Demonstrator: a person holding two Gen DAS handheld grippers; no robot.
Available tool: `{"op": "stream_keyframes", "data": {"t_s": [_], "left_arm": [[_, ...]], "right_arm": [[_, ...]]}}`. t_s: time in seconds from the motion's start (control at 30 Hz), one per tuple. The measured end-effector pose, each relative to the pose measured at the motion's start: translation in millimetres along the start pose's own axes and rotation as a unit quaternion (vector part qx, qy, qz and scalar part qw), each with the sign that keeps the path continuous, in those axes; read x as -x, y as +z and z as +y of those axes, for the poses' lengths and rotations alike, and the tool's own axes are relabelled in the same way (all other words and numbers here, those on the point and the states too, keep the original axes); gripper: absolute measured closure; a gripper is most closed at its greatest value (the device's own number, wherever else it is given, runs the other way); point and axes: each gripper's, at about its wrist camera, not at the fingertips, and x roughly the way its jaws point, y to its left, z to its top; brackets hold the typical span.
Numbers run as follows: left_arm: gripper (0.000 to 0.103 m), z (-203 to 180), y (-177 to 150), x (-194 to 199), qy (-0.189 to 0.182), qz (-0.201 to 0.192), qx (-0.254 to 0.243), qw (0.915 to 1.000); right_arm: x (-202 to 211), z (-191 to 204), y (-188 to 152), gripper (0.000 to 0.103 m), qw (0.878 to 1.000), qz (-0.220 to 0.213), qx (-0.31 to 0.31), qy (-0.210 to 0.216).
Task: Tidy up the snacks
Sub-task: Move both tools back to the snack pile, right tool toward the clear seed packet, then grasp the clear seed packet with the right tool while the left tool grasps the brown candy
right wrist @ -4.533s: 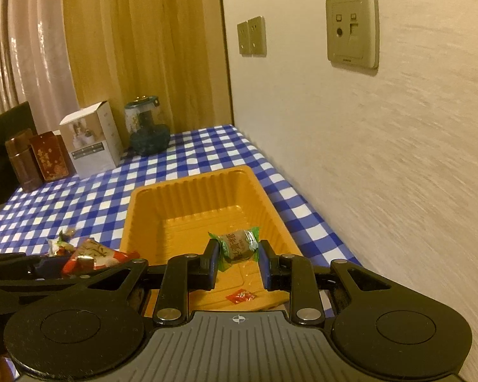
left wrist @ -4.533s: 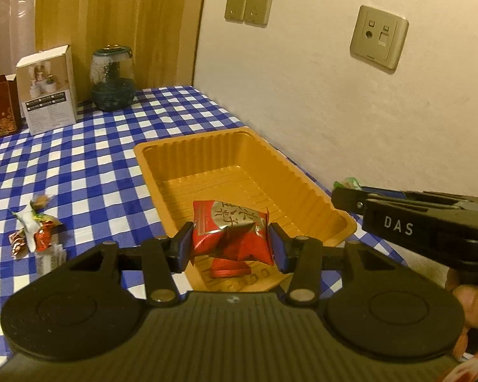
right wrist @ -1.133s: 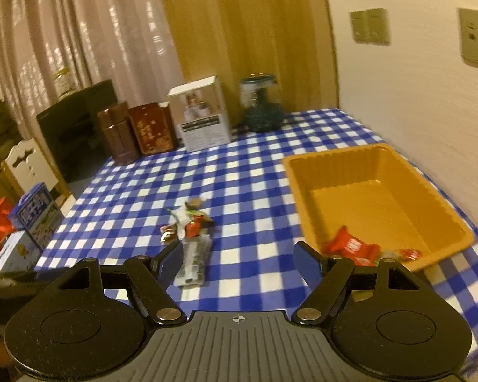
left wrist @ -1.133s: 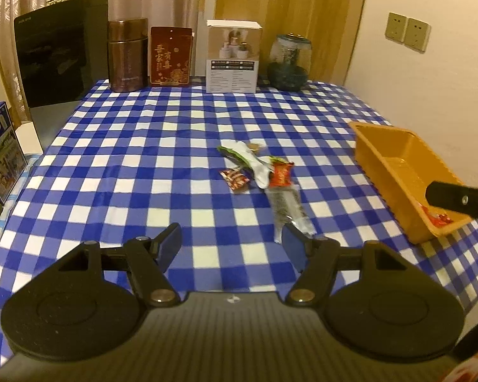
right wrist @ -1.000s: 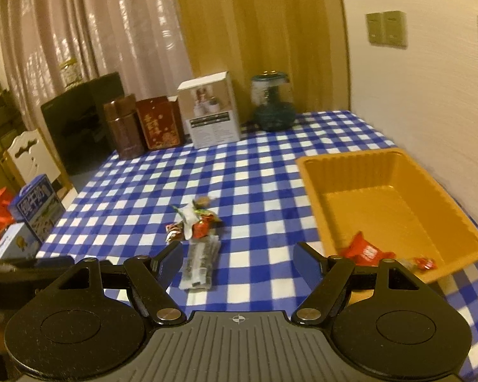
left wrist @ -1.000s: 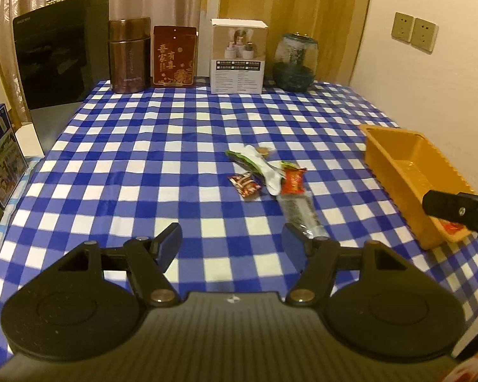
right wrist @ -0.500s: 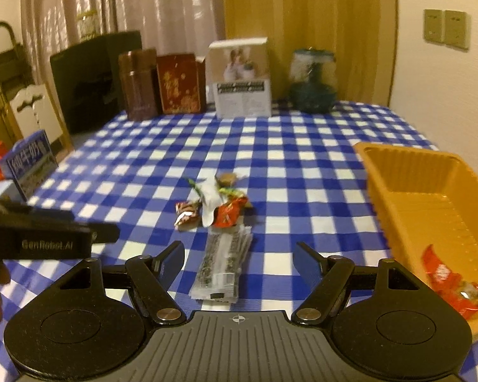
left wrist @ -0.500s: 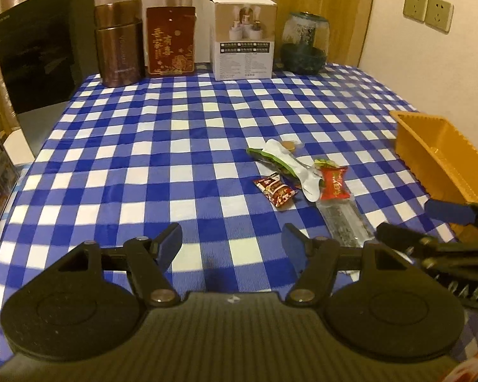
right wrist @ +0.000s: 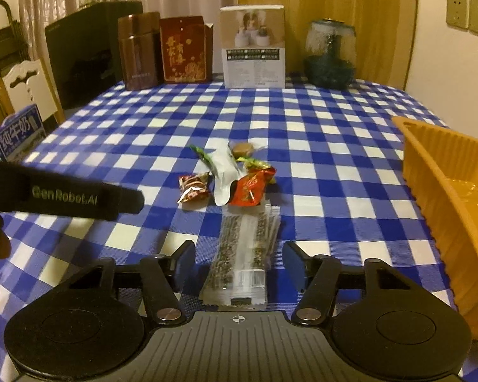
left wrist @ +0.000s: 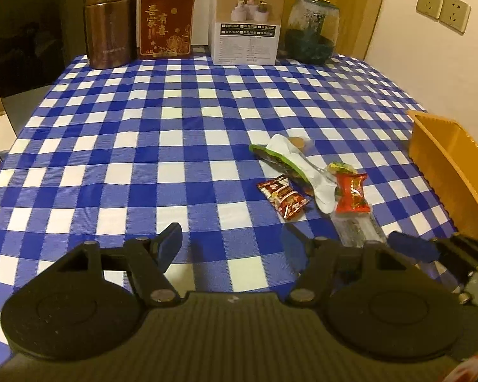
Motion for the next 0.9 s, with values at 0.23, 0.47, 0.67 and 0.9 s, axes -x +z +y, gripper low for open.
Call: {"op": "stream_keyframes", "data": {"t_s": [0.23, 0.47, 0.67, 0.9], "left_arm": [[0.036, 0.1, -1.2, -2.5, -0.005, 0.009, 0.012, 0.9999], [0.036, -4.9, -2.0, -5.9, -0.009, 0.011, 0.014, 0.9998], [0.038, -7.9, 0.9, -11.1, -0.029, 0.003, 0.017, 0.9994], [0.043, -16.3, 8.8, -29.0, -0.042, -0.005, 0.015, 0.999]], "right_arm": [[-8.6, 1.9, -1.7, 0.055, 1.0, 0.004, -0.003, -0.012], [-5.8, -0.5, -1.1, 0.061, 1.0, 0.004, -0.008, -0.012], [7.1, -10.6, -0.4, 0.062, 0.999, 0.0, -0.029, -0.018], [16.8, -28.9, 1.7, 0.062, 0.997, -0.01, -0.053, -0.049]]}}
